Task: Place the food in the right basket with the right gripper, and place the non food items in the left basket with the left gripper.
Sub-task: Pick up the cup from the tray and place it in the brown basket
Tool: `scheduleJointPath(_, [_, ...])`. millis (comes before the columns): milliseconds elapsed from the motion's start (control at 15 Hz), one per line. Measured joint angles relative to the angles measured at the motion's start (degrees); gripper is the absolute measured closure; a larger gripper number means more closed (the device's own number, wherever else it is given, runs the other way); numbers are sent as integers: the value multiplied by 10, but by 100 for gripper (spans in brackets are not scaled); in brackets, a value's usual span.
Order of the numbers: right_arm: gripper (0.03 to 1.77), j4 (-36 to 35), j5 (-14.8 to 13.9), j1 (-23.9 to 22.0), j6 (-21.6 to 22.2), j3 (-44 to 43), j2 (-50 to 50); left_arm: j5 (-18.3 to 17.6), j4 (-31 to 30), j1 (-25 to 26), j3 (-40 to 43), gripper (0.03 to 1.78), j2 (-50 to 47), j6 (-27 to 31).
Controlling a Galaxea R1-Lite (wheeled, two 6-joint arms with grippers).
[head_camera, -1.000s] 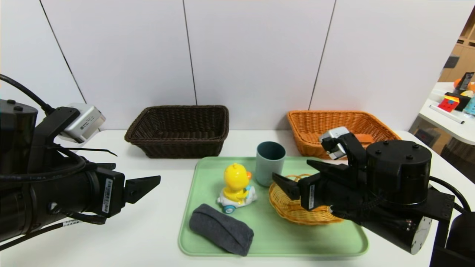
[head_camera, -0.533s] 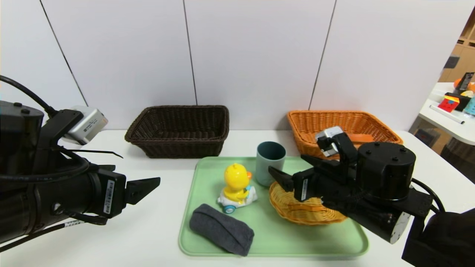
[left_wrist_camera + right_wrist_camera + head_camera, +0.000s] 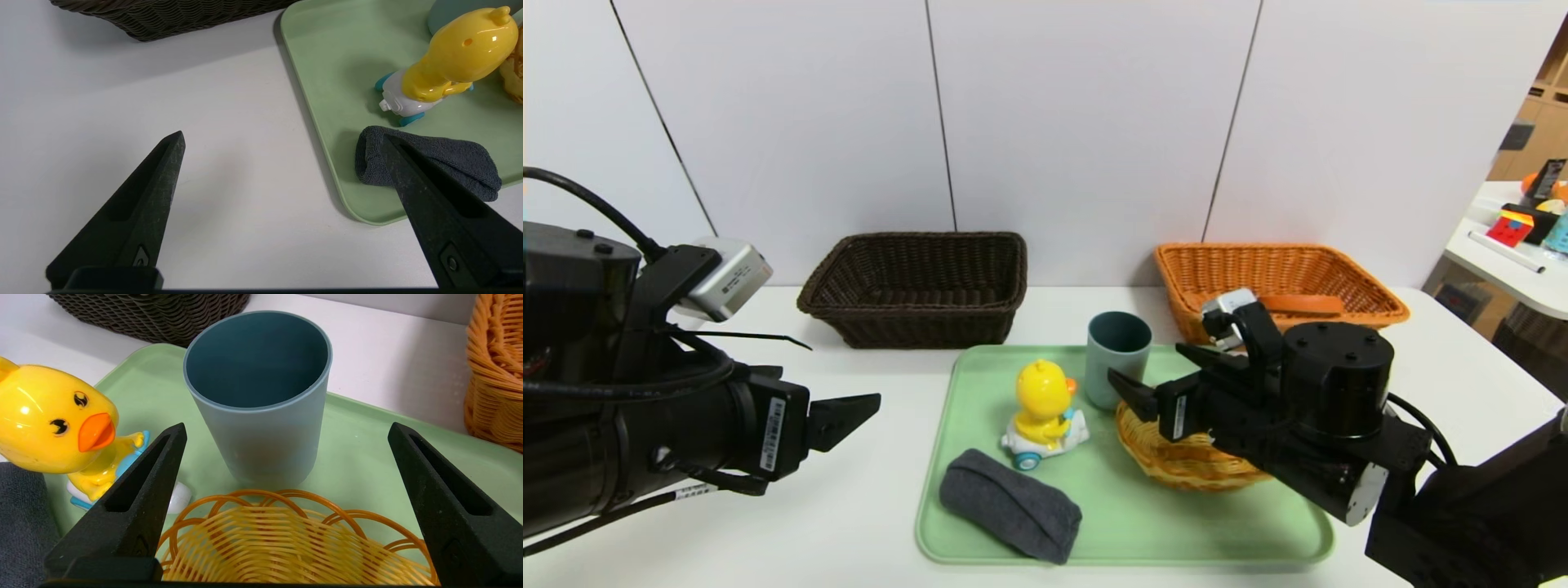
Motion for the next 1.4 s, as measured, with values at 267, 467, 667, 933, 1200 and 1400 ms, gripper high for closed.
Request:
scheduleJointPath(267, [10, 0, 3, 2, 1, -21, 11, -1, -1, 0, 0, 12, 7, 0])
scheduleJointPath(467, [10, 1, 4, 12, -1, -41, 19, -1, -2, 0, -2, 12, 12, 0])
scheduleJointPath(667, [10, 1, 4, 15, -1, -47, 33, -1, -2, 0, -2, 12, 14, 0])
scheduleJointPath(933, [10, 1, 5, 18, -2, -56, 48, -1, -2, 0, -1, 12, 15, 0])
scheduleJointPath(1200, [10, 1, 5, 18, -2, -72, 59, -1, -1, 0, -1, 12, 17, 0])
scheduleJointPath(1400, [10, 1, 5, 18, -2, -77, 66, -1, -2, 0, -1, 12, 18, 0])
